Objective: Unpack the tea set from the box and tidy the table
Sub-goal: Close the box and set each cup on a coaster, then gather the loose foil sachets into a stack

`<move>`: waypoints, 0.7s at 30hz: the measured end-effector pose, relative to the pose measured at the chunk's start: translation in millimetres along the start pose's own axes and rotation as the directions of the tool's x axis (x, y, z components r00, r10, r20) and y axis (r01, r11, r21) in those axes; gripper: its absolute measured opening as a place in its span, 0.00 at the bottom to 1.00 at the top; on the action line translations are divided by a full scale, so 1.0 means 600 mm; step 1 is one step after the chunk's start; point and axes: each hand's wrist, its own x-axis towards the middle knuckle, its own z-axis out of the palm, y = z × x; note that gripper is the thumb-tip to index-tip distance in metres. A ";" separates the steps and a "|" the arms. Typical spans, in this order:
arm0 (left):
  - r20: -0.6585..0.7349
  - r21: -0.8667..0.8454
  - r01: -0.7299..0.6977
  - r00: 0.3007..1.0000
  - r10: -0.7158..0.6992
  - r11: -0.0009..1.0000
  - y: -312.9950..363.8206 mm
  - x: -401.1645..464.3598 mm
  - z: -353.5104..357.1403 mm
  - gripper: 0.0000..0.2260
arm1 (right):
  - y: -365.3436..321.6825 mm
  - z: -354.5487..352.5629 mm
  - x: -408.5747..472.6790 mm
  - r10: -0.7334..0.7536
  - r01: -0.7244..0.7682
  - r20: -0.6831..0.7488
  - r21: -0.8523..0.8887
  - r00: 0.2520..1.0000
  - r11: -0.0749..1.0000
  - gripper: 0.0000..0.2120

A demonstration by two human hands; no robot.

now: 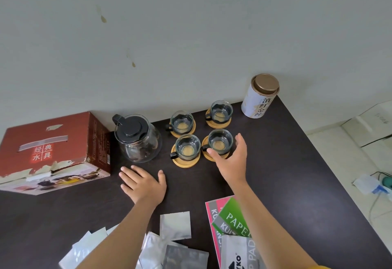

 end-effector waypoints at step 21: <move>-0.292 -0.531 -0.571 0.817 0.497 0.626 0.306 -0.126 -0.125 0.17 | -0.104 -0.181 0.093 -0.243 0.241 -0.134 -0.026 0.961 0.970 0.23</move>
